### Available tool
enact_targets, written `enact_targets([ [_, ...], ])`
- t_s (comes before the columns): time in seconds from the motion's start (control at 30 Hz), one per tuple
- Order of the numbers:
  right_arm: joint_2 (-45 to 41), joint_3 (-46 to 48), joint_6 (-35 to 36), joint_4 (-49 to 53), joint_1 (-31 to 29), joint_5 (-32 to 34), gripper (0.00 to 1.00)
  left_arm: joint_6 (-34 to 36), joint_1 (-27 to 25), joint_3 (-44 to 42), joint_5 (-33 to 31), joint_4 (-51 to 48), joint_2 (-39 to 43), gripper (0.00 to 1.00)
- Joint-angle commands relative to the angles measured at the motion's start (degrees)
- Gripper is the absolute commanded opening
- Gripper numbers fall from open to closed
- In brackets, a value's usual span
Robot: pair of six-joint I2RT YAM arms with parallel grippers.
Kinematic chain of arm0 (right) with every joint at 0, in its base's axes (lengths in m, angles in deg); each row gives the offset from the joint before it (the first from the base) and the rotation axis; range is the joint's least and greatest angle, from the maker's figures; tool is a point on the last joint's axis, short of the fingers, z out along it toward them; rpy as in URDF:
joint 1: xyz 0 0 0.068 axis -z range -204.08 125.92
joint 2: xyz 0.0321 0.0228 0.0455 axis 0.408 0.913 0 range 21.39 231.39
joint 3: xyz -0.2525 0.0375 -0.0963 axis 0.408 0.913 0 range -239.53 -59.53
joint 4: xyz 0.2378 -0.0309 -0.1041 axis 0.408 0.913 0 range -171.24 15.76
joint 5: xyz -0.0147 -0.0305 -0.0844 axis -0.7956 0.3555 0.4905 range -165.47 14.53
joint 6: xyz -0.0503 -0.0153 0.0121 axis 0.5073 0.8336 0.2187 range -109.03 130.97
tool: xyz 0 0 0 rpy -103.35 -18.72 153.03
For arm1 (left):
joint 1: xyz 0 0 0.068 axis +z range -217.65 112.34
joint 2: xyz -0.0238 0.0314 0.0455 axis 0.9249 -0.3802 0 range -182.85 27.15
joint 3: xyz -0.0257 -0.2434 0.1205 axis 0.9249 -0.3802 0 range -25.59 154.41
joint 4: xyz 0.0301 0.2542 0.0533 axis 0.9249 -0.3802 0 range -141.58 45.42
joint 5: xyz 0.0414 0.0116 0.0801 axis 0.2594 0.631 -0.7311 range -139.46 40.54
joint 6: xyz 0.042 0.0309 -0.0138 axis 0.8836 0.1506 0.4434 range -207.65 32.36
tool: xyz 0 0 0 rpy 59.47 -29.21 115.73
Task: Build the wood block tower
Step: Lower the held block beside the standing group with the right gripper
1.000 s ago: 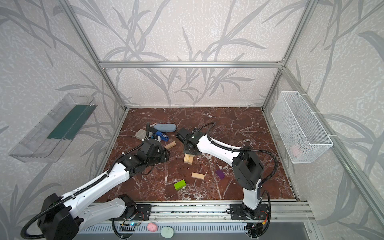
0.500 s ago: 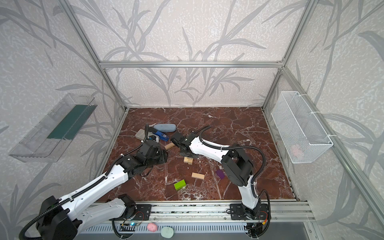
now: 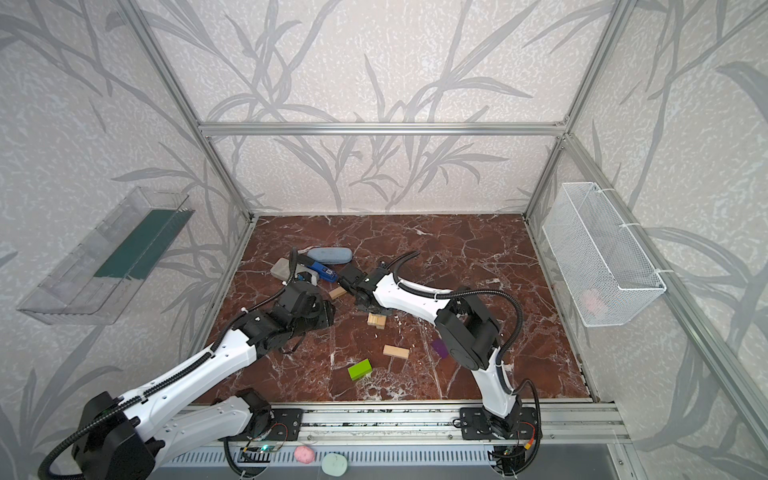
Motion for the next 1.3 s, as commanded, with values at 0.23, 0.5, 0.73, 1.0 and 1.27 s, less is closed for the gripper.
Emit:
enact_targets([
  [0.23, 2.1, -1.5, -1.0, 2.8, -0.5, 1.6, 0.23, 0.0, 0.5, -0.9, -1.7, -1.2, 0.9, 0.56],
  [0.5, 3.1, -1.7, -0.5, 2.8, -0.5, 1.3, 0.24, 0.1, 0.6, -0.9, -1.6, -1.0, 0.4, 0.57],
  [0.73, 3.5, -1.5, -0.2, 2.4, -0.5, 0.8, 0.27, 0.1, 0.8, -1.0, -1.5, -0.9, 0.5, 0.57],
  [1.0, 3.7, -2.1, -0.2, 2.7, -0.5, 0.8, 0.38, 0.1, 0.8, -1.0, -1.3, -0.7, 0.4, 0.58],
  [1.27, 3.0, -3.0, 0.0, 3.6, -0.4, 1.4, 0.44, 0.2, 0.9, -1.0, -1.0, -0.6, 0.4, 0.58],
])
